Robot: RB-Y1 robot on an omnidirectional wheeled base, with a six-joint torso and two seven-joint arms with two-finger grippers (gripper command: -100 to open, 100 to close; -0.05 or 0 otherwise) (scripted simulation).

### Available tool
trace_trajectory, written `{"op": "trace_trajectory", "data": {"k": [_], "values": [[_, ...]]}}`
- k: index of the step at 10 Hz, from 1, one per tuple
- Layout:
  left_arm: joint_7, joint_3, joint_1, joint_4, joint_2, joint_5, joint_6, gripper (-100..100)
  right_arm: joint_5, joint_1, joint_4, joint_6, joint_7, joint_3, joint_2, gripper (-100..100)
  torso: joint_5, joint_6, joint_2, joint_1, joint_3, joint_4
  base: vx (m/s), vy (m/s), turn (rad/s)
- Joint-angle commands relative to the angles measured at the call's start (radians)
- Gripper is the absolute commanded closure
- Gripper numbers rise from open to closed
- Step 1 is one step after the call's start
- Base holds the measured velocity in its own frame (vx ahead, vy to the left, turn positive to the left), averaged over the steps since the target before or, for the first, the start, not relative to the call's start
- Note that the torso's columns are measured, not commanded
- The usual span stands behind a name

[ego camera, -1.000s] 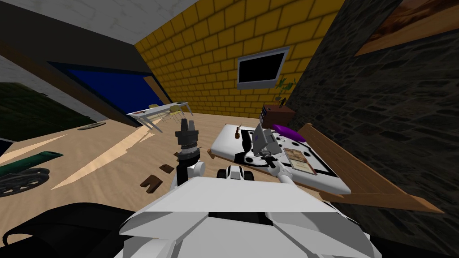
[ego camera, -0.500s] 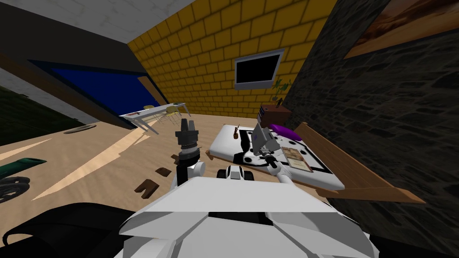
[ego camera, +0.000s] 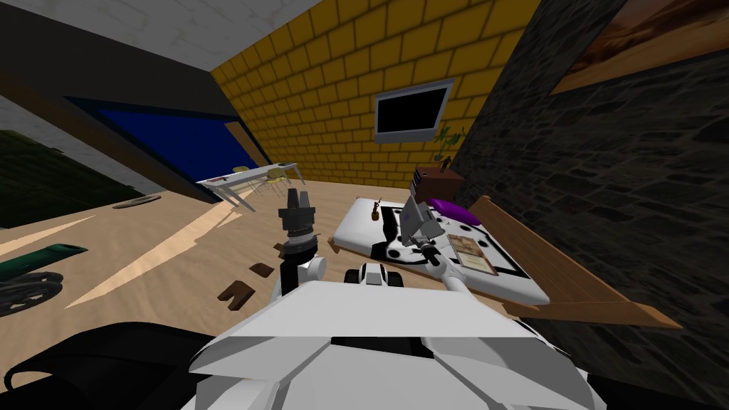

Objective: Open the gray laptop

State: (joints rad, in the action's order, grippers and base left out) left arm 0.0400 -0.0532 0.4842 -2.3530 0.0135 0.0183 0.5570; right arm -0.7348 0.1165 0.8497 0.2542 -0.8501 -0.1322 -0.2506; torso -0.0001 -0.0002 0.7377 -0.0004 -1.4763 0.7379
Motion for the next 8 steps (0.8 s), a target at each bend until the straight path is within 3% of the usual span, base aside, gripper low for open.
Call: {"op": "trace_trajectory", "data": {"k": [1,2,3,6,7,8], "values": [[0.000,0.000,0.000,0.000,0.000,0.000,0.000,0,-0.042,-0.002,0.015,-0.025,0.080,0.017,-0.010,-100,0.000,0.000,0.000,0.000,0.000,0.000,-0.011,-0.005,0.000],[0.000,0.000,0.000,0.000,0.000,0.000,0.000,0,-0.042,-0.002,0.015,-0.025,0.101,0.017,-0.010,-100,0.000,0.000,0.000,0.001,0.000,0.000,0.000,0.000,0.000],[0.000,0.000,0.000,0.000,0.000,0.000,0.000,0,-0.091,-0.008,0.048,-0.071,0.133,0.055,-0.033,-100,0.000,0.000,0.000,0.001,0.000,0.000,-0.019,-0.004,0.078],[0.000,0.000,0.000,0.000,0.000,0.000,0.000,0,-0.111,-0.008,0.048,-0.071,0.213,0.055,-0.033,-100,0.000,0.000,0.000,0.000,0.000,0.000,-0.014,-0.008,0.011],[0.000,0.000,0.000,0.000,0.000,0.000,0.000,0,-0.160,-0.015,0.082,-0.117,0.243,0.093,-0.055,-100,0.000,0.000,0.000,0.001,0.000,0.000,-0.022,-0.008,0.071],[0.000,0.000,0.000,0.000,0.000,0.000,0.000,0,-0.179,-0.015,0.082,-0.117,0.271,0.093,-0.055,-100,0.000,0.000,0.001,0.001,0.000,0.000,-0.024,-0.013,0.048]]}}
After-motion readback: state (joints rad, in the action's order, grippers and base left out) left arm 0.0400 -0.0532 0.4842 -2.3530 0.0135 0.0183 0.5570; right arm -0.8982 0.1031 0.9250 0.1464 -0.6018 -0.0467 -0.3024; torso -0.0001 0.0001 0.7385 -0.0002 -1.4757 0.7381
